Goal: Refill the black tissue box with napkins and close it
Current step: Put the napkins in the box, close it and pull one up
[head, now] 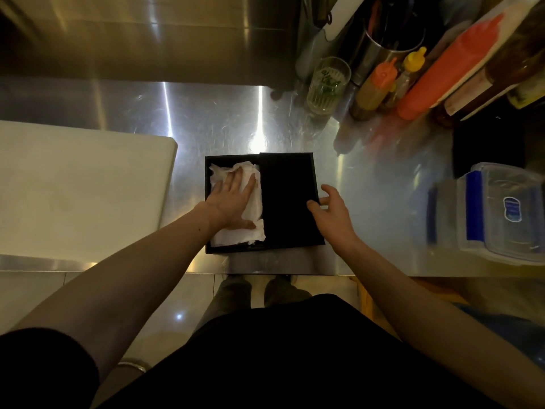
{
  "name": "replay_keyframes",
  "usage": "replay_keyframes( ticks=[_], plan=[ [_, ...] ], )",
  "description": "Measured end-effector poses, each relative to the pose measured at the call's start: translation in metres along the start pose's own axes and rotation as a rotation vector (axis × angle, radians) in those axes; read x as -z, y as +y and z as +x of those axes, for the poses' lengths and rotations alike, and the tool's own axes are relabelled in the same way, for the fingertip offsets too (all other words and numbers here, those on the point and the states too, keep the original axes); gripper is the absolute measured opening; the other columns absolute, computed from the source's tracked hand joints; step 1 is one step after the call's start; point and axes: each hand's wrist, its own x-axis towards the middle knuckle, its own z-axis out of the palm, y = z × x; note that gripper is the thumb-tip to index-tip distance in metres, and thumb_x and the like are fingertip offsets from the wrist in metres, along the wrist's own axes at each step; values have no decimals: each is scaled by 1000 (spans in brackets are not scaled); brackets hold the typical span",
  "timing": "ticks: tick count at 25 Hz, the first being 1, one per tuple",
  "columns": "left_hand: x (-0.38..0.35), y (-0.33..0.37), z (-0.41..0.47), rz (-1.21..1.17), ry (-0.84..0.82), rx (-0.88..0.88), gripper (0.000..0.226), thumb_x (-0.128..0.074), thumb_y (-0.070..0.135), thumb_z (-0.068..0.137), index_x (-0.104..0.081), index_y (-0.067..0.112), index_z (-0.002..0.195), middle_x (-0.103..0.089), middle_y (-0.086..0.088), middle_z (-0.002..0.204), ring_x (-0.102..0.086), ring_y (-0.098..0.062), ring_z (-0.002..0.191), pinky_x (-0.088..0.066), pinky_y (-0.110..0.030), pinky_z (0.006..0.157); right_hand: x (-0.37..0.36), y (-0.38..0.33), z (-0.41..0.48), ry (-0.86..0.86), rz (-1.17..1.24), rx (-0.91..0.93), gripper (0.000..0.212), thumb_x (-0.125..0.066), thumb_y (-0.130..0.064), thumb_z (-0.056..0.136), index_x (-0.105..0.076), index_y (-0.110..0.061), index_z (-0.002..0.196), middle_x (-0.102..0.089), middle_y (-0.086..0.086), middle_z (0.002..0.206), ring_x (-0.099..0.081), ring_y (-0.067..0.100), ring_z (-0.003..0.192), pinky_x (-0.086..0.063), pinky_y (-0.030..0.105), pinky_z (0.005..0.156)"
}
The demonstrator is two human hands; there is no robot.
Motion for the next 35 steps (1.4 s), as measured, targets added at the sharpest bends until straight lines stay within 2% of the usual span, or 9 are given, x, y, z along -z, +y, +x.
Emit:
replay_keyframes(
  ticks=[3,5,10,14,16,18,24,29,35],
  plan=[
    [5,1,-11,-70,147,-11,112,-66,58,78,3,10,153,2,-21,160,-4,-40,148,-12,-52,118,4,-3,0,56,56,54,33,-49,-25,100,-50,-20,133,-63,0,101,-64,14,95,-49,13,67],
    [6,-2,-22,-177,337,-30,92,-68,44,83,-15,11,151,-11,-20,159,-16,-38,146,-21,-51,117,5,-9,-2,80,111,92,27,-46,-25,101,-55,-20,126,-66,1,104,-64,12,97,-52,15,75],
    [-11,-8,-52,-490,679,155,84,-61,31,91,-10,14,154,7,-16,162,0,-31,150,-14,-36,117,-2,-27,-14,70,226,154,23,-43,-25,102,-64,-21,111,-67,-8,99,-64,2,94,-54,21,81],
    [-18,-7,-58,-1306,425,331,75,-47,44,97,-5,20,155,-11,-5,163,-16,-21,148,-15,-34,118,-18,-40,-22,49,287,128,31,-38,-33,103,-65,-17,102,-68,-9,94,-65,-1,88,-54,16,73],
    [-18,-10,-57,-1622,318,337,57,-38,54,97,-36,24,145,-49,-4,144,-49,-22,131,-36,-46,112,-26,-48,-25,19,309,77,33,-34,-38,104,-63,-23,101,-66,-12,94,-66,-2,85,-54,16,69],
    [-17,-11,-63,-1818,266,327,52,-29,58,98,-59,25,125,-68,-2,120,-65,-18,109,-52,-39,94,-33,-54,-28,-21,317,34,33,-31,-41,103,-62,-29,105,-66,-14,98,-66,2,86,-53,15,65],
    [-10,-20,-73,-2019,133,222,65,-9,60,98,-57,25,125,-68,1,118,-65,-13,108,-51,-28,84,-55,-57,-24,-61,219,102,32,-47,-36,100,-59,-16,122,-66,4,109,-66,19,97,-58,32,77],
    [-11,-30,-75,-2070,49,141,69,-9,63,96,-47,24,138,-63,5,124,-56,-11,118,-46,-27,89,-74,-50,-15,-76,-48,-1,57,-61,-50,88,-47,-20,135,-55,6,125,-58,19,106,-51,30,83],
    [-12,-36,-77,-2063,38,112,67,-12,60,98,-35,22,148,-48,2,143,-43,-14,133,-28,-33,114,-90,-47,-11,-130,-157,-46,64,-67,-42,86,-40,-15,138,-53,10,133,-55,20,108,-51,36,92]
  ],
)
